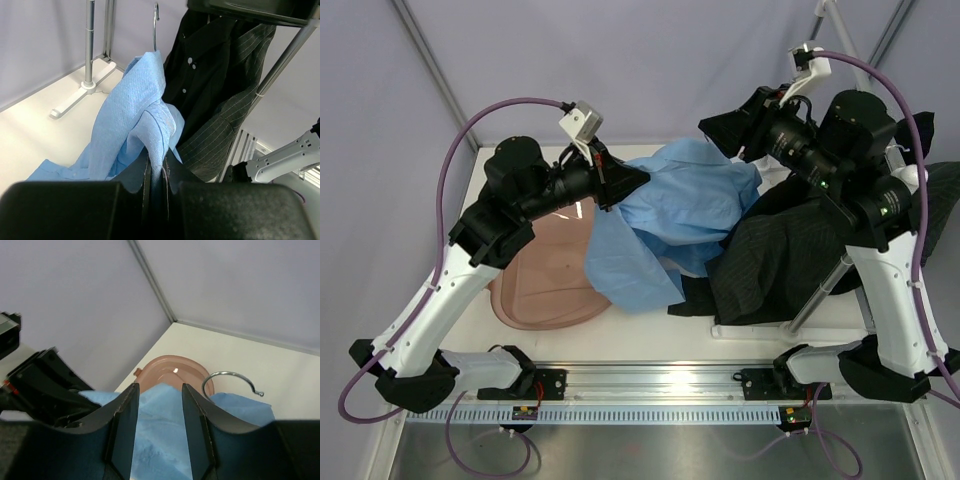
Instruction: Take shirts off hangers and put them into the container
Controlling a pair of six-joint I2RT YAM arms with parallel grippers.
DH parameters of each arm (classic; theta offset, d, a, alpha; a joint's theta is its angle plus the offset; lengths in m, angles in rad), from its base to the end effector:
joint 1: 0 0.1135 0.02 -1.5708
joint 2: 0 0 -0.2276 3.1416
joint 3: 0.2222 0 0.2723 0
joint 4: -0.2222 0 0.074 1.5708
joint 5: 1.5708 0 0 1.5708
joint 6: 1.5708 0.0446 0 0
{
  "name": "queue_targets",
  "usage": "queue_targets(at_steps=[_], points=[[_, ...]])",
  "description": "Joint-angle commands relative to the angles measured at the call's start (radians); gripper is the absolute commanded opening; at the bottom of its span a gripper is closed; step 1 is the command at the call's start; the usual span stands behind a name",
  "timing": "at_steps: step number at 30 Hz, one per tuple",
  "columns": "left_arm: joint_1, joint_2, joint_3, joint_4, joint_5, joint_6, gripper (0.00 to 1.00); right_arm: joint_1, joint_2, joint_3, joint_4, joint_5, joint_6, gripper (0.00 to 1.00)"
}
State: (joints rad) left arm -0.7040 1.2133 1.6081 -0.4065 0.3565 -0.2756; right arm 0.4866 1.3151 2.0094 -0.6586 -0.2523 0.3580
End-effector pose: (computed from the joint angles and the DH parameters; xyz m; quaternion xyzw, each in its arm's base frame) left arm 0.2020 -0.1920 0.4829 0.2706 0.6575 -0.4367 0.5512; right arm 0.2116 0.1245 0.5539 -0.1346 0.6816 0.3723 0.6154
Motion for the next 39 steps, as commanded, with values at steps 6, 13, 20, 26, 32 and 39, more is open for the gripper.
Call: queue_targets(at_steps=[6,13,20,26,32,39], points=[[-0.009,0.002,0.033,0.043,-0.019,0.039,0.00,0.113,0.078,0.084,-0.096,0.381,-0.024,0.47],[-0.011,0.018,0.064,0.020,-0.027,0.064,0.00,0.136,0.035,0.022,-0.092,0.475,-0.017,0.46],[-0.011,0.023,0.072,0.023,-0.014,0.064,0.00,0.138,0.036,0.012,-0.096,0.481,-0.031,0.46],[-0.011,0.017,0.061,0.040,0.015,0.052,0.00,0.139,0.072,0.020,-0.076,0.459,-0.019,0.45],[-0.009,0.011,0.059,0.054,0.050,0.039,0.00,0.138,0.088,0.011,-0.047,0.452,-0.013,0.45],[-0.011,-0.003,0.032,0.057,0.047,0.041,0.00,0.138,0.131,0.048,-0.076,0.478,-0.019,0.00]])
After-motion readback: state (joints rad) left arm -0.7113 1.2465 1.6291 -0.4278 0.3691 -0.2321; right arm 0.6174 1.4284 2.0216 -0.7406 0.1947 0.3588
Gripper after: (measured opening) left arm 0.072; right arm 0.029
